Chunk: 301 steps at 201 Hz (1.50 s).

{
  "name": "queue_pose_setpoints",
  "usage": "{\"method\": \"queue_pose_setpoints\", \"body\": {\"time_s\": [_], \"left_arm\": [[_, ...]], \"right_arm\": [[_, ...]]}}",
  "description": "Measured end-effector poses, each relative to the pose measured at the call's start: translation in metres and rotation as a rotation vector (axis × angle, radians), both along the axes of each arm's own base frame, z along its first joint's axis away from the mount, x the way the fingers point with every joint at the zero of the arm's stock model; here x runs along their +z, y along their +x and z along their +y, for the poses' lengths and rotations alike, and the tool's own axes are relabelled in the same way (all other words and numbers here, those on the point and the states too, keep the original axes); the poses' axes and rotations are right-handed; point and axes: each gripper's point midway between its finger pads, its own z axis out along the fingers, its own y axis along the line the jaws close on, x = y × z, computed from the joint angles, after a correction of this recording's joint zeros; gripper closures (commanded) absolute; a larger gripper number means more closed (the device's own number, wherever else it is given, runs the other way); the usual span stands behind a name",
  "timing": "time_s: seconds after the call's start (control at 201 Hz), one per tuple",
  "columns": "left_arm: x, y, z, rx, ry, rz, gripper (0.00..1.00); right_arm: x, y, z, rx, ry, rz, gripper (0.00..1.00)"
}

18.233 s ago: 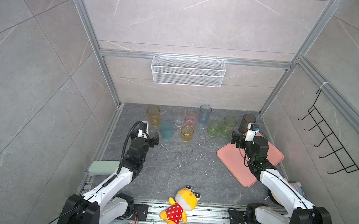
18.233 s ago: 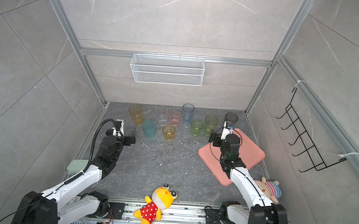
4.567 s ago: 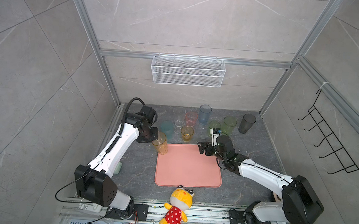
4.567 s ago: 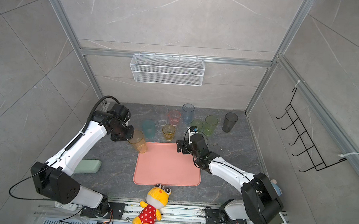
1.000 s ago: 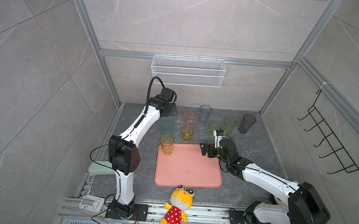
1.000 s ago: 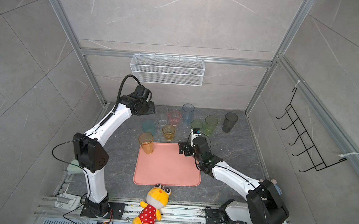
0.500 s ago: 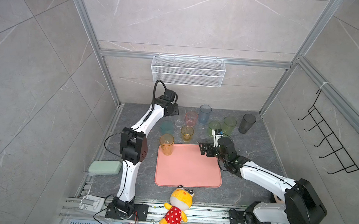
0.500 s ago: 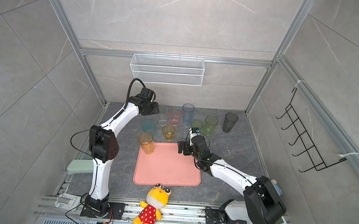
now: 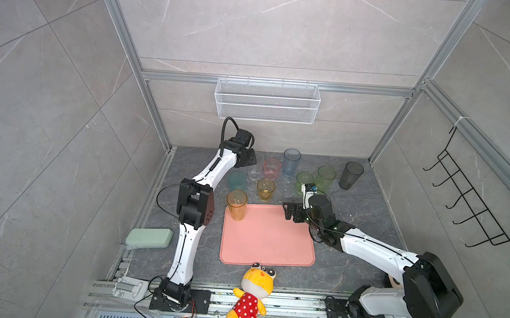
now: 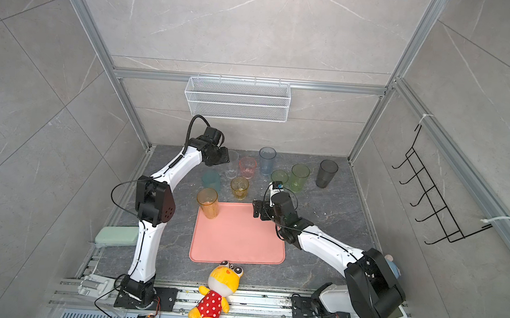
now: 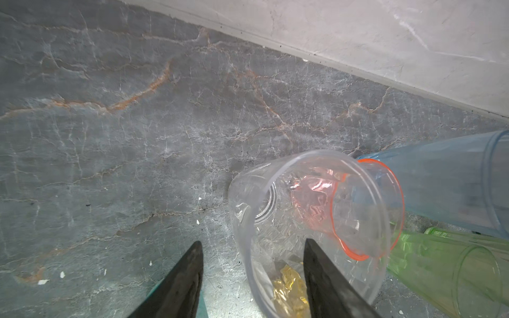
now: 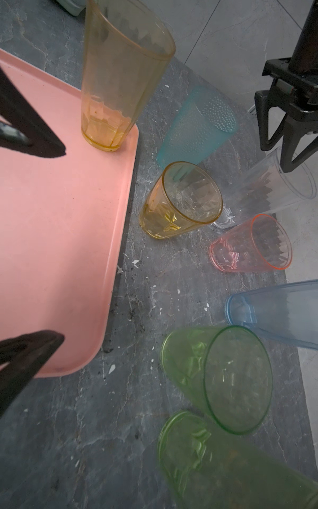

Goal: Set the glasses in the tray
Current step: 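Close the left gripper on the rim of the clear glass, then lift the clear glass with the left gripper and carry it over the tray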

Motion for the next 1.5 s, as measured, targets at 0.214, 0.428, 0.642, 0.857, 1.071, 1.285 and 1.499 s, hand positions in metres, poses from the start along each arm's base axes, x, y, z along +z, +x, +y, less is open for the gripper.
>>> {"method": "queue_pose_setpoints", "body": {"time_s": [0.214, 0.428, 0.642, 0.857, 1.071, 1.285, 1.499], "left_arm": [[0.004, 0.004, 0.001, 0.014, -0.015, -0.005, 0.52], [0.003, 0.005, 0.003, 0.019, -0.036, 0.006, 0.67], [0.003, 0.005, 0.002, 0.022, -0.042, 0.008, 0.71], [0.000, 0.007, 0.005, 0.032, -0.045, 0.010, 0.76], [-0.022, 0.010, 0.007, 0.041, -0.037, 0.041, 0.81], [-0.030, 0.007, 0.010, 0.048, -0.027, 0.069, 0.89], [-0.031, 0.006, 0.014, 0.055, -0.021, 0.077, 0.94]], "right_arm": [[-0.003, 0.000, -0.001, -0.004, -0.010, 0.011, 0.02], [-0.009, 0.001, -0.002, -0.009, -0.026, 0.027, 0.02], [-0.009, 0.002, -0.002, -0.012, -0.030, 0.030, 0.01], [-0.012, 0.006, 0.001, -0.012, -0.038, 0.041, 0.01], [-0.018, 0.011, 0.004, -0.011, -0.051, 0.060, 0.01], [-0.020, 0.010, 0.004, -0.011, -0.057, 0.068, 0.01], [-0.021, 0.009, 0.003, -0.011, -0.059, 0.071, 0.01]]}}
